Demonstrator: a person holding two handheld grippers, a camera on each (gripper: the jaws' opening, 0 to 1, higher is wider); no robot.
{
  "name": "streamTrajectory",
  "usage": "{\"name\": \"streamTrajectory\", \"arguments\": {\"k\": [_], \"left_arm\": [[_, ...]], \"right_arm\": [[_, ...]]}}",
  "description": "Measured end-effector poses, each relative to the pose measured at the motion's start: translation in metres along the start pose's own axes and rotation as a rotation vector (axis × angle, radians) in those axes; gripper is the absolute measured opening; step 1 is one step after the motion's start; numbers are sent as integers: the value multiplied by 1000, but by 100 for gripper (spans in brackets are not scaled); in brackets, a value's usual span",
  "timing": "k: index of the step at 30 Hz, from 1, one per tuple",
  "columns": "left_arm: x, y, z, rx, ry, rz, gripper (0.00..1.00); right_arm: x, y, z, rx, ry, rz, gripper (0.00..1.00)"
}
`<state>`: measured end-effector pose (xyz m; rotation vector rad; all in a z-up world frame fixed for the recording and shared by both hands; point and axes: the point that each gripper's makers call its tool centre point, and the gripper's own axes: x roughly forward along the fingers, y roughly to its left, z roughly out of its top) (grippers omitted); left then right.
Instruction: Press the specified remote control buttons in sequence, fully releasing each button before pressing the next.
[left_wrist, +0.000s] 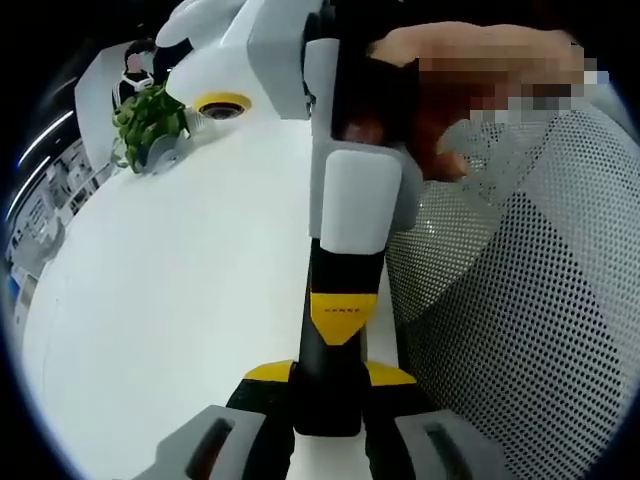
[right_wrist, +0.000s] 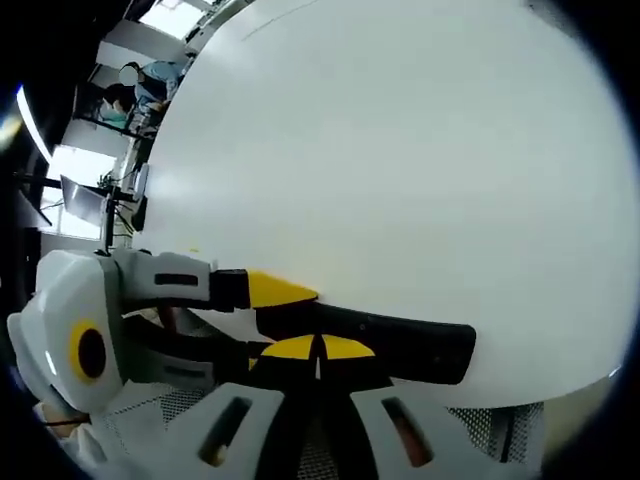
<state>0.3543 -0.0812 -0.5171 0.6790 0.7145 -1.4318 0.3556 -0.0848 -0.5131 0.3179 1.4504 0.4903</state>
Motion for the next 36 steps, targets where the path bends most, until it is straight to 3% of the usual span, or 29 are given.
{"name": "streamTrajectory", "arguments": {"k": [4,9,12,18,25,36], "left_arm": [[0,0,0,5,1,-2,25],[0,0,0,6,-1,-3,25],[0,0,0,8,-2,-4,25],[0,0,0,10,-8,-4,25],[0,0,1,12,-5,-5,25],[0,0,0,12,-4,-7,25]], "right_arm": [[2,1,1,18,-3,-15,0],[1,1,0,69,-10,40,0],[1,3,1,26,5,33,0],[0,2,1,19,2,32,0],[-9,0,6,-2,-48,10,0],[-2,-3,4,-53,-20,-25,0]]}}
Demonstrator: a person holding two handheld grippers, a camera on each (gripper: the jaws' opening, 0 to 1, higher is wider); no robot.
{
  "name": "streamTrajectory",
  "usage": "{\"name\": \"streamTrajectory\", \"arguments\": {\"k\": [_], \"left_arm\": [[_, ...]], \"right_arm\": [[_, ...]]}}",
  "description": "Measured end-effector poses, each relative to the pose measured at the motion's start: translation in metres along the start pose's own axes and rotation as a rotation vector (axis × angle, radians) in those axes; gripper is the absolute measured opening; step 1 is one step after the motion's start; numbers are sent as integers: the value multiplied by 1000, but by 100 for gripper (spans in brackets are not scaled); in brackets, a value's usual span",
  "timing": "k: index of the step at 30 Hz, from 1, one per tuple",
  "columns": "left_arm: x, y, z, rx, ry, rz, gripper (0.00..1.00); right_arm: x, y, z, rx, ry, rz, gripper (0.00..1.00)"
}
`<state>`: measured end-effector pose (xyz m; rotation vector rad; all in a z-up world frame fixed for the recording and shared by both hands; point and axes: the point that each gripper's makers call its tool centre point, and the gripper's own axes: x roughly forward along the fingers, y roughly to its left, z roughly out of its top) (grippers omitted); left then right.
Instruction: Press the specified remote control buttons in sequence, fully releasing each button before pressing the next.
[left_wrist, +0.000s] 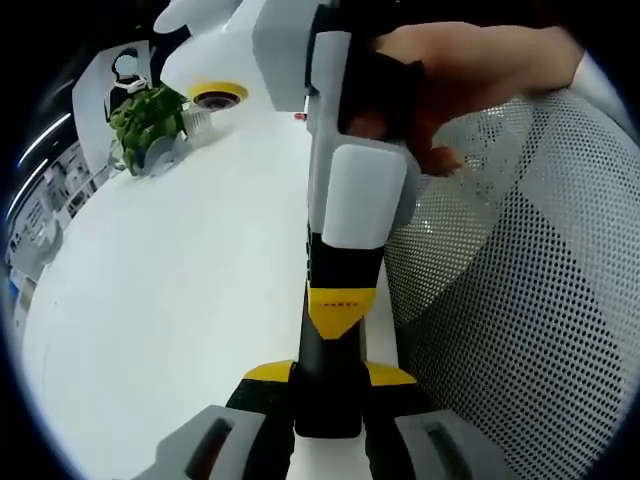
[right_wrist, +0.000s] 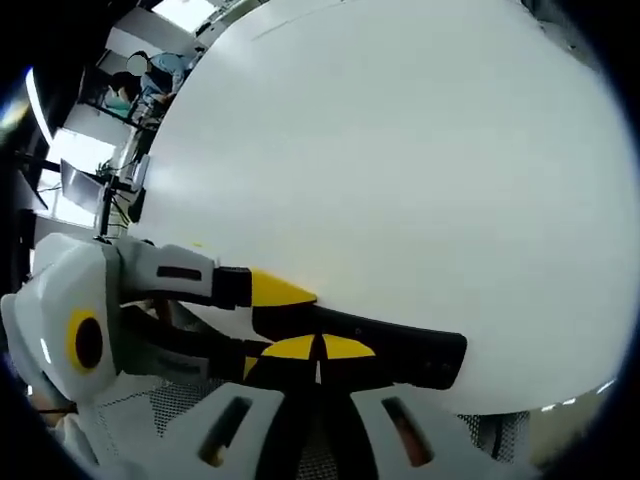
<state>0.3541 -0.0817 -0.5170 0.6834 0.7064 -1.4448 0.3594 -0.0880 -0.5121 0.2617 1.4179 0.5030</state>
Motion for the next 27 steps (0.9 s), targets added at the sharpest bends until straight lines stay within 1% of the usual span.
{"name": "streamTrajectory", "arguments": {"k": [7,13,15,18,19,22,24,27], "left_arm": [[0,0,0,0,0,-2,25],[0,0,0,1,1,-2,25],[0,0,0,1,2,-3,25],[0,0,0,3,3,-5,25],[1,0,0,-1,1,-5,25],[0,0,1,3,1,-6,25],[1,0,1,4,2,-6,25],[0,0,1,5,2,-7,25]], "right_arm": [[0,0,-1,-15,3,-10,0],[2,0,0,-52,0,-44,0],[2,0,0,-66,-6,-66,0],[3,-2,1,-136,17,-141,0],[3,-1,1,-144,23,-147,0],[4,-2,2,-125,22,-140,0],[3,-2,1,-133,15,-118,0],[2,-2,0,-118,-6,-88,0]]}}
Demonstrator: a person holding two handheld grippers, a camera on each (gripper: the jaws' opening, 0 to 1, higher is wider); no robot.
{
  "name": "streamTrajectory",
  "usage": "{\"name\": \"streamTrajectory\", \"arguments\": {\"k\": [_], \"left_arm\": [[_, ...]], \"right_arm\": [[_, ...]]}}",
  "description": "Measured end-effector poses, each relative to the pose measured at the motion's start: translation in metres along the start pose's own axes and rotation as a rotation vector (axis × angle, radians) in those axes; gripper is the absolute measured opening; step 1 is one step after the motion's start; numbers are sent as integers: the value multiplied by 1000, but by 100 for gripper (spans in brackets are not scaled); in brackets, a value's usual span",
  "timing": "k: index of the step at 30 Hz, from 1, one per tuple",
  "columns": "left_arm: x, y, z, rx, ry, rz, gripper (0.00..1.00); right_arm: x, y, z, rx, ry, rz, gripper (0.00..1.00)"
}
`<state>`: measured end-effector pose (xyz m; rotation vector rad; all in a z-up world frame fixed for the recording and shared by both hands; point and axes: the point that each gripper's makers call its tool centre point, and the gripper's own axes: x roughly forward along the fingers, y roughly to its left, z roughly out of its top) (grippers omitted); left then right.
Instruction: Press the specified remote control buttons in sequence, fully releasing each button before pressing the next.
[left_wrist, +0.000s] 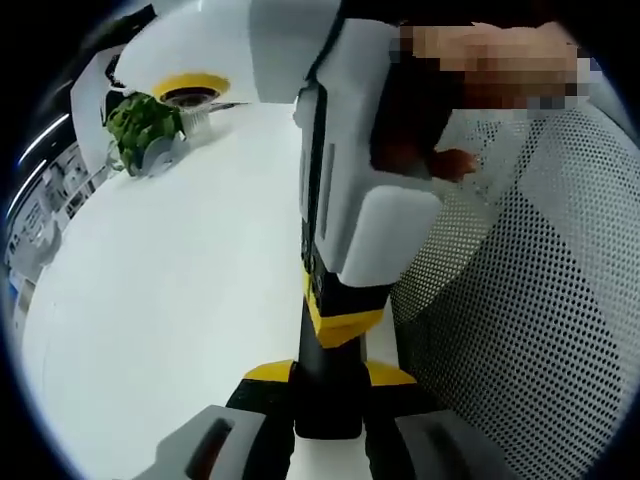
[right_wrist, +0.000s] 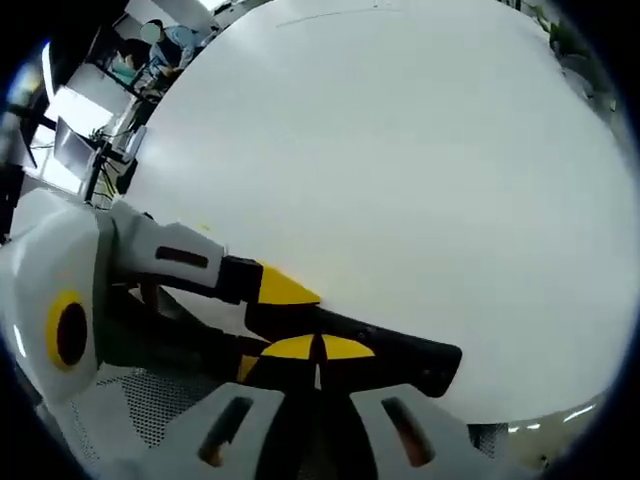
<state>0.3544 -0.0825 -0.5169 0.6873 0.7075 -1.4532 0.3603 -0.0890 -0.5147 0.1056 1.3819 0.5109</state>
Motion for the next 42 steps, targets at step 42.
{"name": "streamTrajectory", "arguments": {"k": [42], "left_arm": [[2,2,-1,2,8,-1,25]], "right_arm": [[1,1,3,-143,33,-92,0]]}}
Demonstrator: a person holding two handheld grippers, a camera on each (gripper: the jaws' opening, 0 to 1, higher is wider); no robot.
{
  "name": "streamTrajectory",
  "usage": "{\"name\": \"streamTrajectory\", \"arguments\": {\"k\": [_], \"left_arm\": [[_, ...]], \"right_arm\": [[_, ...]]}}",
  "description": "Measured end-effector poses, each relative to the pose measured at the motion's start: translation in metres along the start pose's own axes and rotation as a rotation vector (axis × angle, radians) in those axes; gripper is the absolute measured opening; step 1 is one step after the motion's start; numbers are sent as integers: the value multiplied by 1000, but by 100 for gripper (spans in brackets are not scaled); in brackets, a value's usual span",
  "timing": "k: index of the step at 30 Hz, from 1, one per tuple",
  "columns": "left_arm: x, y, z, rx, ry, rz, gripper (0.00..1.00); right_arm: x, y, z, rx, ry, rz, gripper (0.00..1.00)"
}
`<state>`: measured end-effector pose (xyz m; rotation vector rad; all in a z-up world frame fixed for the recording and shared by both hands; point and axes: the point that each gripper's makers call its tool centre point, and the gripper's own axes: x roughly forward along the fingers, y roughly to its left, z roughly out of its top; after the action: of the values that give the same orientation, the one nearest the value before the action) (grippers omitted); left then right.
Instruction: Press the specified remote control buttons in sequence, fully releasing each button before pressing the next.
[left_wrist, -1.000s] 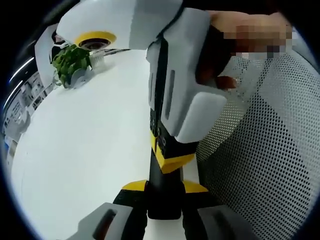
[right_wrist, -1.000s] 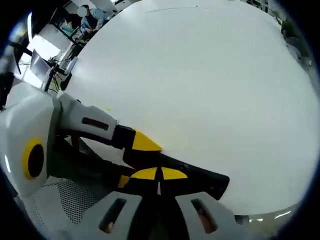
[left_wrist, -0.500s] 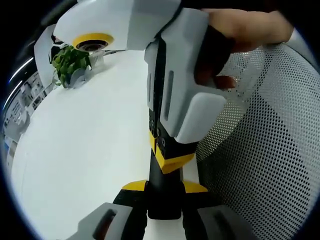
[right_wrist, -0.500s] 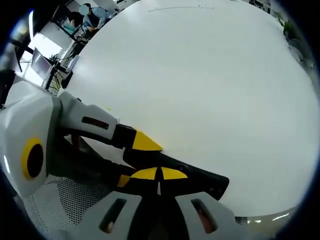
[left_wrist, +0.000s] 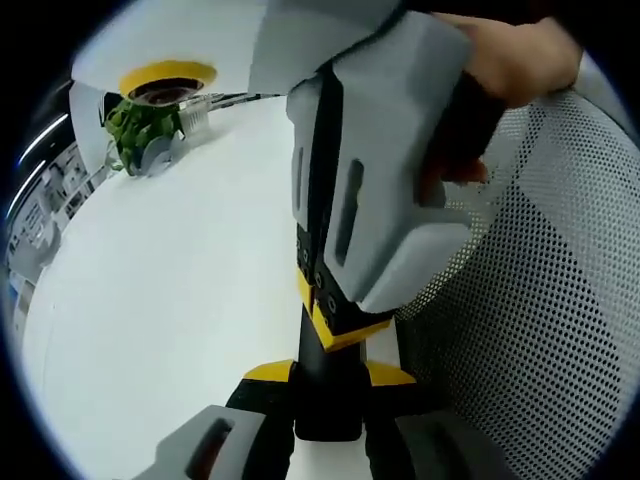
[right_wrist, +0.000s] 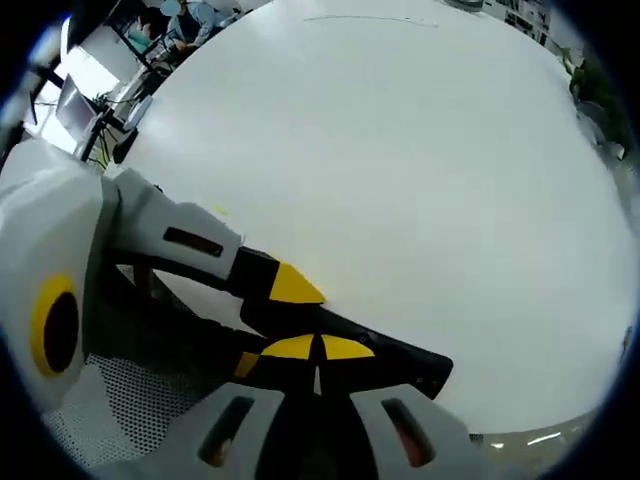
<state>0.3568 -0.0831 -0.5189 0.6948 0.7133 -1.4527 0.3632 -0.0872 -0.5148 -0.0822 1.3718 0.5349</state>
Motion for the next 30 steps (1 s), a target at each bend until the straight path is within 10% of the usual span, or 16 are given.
{"name": "streamTrajectory", "arguments": {"k": [15,24,30], "left_arm": [[-1,-1,0,4,3,2,25],[-1,-1,0,6,0,1,25],[-2,-1,1,7,-2,1,25]], "right_arm": [[-1,3,-6,51,10,82,0],[-28,-1,2,95,-69,119,0],[-75,-4,15,105,-243,174,0]]}}
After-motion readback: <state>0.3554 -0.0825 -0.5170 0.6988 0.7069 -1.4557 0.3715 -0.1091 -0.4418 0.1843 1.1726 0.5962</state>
